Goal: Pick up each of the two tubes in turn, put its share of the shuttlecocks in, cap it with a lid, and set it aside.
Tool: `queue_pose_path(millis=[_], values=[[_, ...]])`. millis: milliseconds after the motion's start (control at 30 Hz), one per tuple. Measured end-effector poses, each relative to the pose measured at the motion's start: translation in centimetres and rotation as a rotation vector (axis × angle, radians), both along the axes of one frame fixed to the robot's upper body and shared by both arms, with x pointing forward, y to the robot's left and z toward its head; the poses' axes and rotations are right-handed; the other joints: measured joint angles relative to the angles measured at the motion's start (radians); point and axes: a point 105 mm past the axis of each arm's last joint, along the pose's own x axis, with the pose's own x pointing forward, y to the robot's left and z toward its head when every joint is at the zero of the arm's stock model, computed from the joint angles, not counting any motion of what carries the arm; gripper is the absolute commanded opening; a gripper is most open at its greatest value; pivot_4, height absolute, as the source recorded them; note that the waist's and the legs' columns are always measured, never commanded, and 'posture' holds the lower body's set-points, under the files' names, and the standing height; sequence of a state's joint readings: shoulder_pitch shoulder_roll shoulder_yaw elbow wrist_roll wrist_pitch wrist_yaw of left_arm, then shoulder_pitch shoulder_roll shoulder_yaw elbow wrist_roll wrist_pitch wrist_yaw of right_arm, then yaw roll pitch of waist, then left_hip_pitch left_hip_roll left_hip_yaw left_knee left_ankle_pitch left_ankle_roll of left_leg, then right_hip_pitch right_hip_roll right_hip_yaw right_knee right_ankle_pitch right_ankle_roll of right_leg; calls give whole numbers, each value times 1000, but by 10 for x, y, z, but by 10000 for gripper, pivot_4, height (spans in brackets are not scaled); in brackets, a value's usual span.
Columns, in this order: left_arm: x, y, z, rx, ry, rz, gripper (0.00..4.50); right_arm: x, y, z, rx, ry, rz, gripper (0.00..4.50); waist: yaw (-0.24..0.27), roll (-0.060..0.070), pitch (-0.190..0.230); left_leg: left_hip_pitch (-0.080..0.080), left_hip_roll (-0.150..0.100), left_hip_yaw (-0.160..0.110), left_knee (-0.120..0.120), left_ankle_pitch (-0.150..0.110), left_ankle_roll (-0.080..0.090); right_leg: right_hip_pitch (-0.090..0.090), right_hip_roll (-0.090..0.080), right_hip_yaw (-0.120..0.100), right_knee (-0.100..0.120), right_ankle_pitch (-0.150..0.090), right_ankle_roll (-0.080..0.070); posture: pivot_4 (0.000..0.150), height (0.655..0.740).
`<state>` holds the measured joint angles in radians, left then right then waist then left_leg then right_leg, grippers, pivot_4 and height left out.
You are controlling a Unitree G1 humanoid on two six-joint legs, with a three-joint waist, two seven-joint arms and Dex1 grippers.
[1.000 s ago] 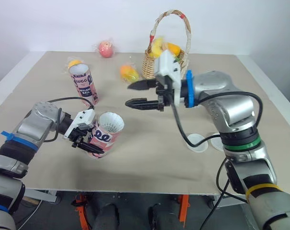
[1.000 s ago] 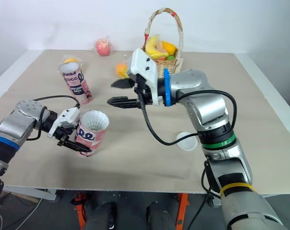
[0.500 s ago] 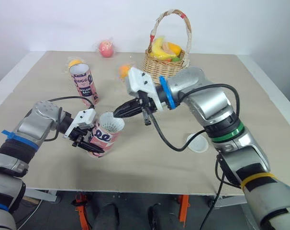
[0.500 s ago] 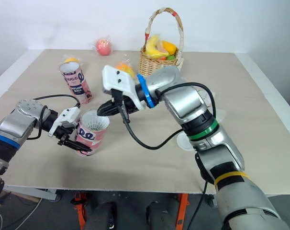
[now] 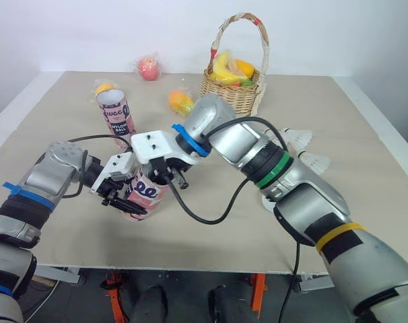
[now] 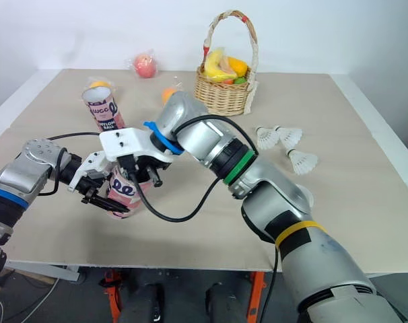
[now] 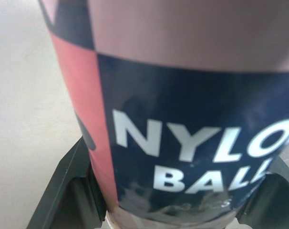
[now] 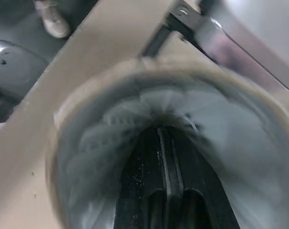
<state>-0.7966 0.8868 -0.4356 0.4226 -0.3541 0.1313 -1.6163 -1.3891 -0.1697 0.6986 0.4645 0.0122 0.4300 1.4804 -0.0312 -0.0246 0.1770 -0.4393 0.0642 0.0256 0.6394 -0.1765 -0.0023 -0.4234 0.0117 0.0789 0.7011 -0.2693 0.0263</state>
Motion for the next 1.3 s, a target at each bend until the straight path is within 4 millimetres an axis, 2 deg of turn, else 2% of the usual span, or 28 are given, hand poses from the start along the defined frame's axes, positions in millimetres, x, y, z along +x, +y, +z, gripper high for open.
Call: queue_pose_path(millis=[333,467,533,633,867,967,1000,1033,1067,1100,1167,1200,1233,1300], values=[[0,1,0,-8,-1,5,28695,0,0,2,50,153,-85,242,0,0,0,0,0,-1,0,0,0,0,0,-1,0,0,0,1500,7393],[0,-1,0,-17,0,5,28695,7,-12,23,117,195,-104,242,2,0,0,0,-1,-1,0,0,0,0,-1,-1,0,0,0,1500,7393],[1,-3,-1,-26,0,2,28695,17,-38,41,136,143,-138,242,10,-1,0,-1,-1,-1,0,0,0,1,-1,-1,0,0,0,1500,7393],[1,-2,-1,-28,3,6,28695,25,-65,51,139,92,-184,242,9,0,0,-1,-2,1,0,0,0,0,-2,1,0,0,0,1500,7393],[3,-5,-1,-46,-2,9,28695,28,-90,53,178,23,-194,242,13,1,0,-1,-2,-1,1,0,0,1,-2,-1,0,0,0,1500,7393],[2,-17,-2,-158,8,11,28695,41,-142,55,275,-103,-328,242,16,0,1,-4,-6,1,2,0,0,0,-8,-1,-1,1,1,1500,7393],[2,-26,4,-220,1,4,28695,43,-157,48,279,-110,-383,5037,11,-1,1,-6,-7,2,1,0,0,-2,-9,-1,-2,1,1,1500,7393],[2,-27,5,-226,-3,2,28695,44,-158,47,278,-109,-387,6751,7,-1,2,-6,-7,2,1,0,0,-3,-9,0,-2,1,1,1500,7393],[2,-45,21,-349,-26,-17,28695,38,-182,37,249,-111,-449,11105,7,-1,2,-7,-7,1,-1,0,0,-3,-8,-1,-2,0,0,1500,7393],[2,-46,22,-356,-28,-19,28695,39,-184,35,246,-107,-458,12650,9,-1,2,-7,-7,0,0,0,0,-2,-8,-2,-1,-1,0,1500,7393],[-2,-56,33,-451,-36,-25,28695,34,-222,13,167,-70,-579,20349,14,-1,2,-7,-7,-1,-1,-2,0,-1,-9,-4,-2,-3,-1,1500,7393],[-3,-57,32,-480,-32,-12,28695,31,-241,-2,119,-36,-649,27149,12,0,2,-7,-7,0,-1,-2,1,-2,-9,-3,-2,-3,-1,1500,7393],[-3,-58,30,-495,-27,-4,28695,30,-248,-7,100,-24,-672,29465,8,1,2,-7,-8,0,-1,-2,1,-2,-9,-2,-2,-3,-1,1500,7393],[-5,-77,16,-576,-2,9,28695,27,-274,-20,18,-15,-749,29465,0,2,2,-6,-8,1,-1,-3,1,-2,-9,0,-2,-2,-1,1500,7393]])
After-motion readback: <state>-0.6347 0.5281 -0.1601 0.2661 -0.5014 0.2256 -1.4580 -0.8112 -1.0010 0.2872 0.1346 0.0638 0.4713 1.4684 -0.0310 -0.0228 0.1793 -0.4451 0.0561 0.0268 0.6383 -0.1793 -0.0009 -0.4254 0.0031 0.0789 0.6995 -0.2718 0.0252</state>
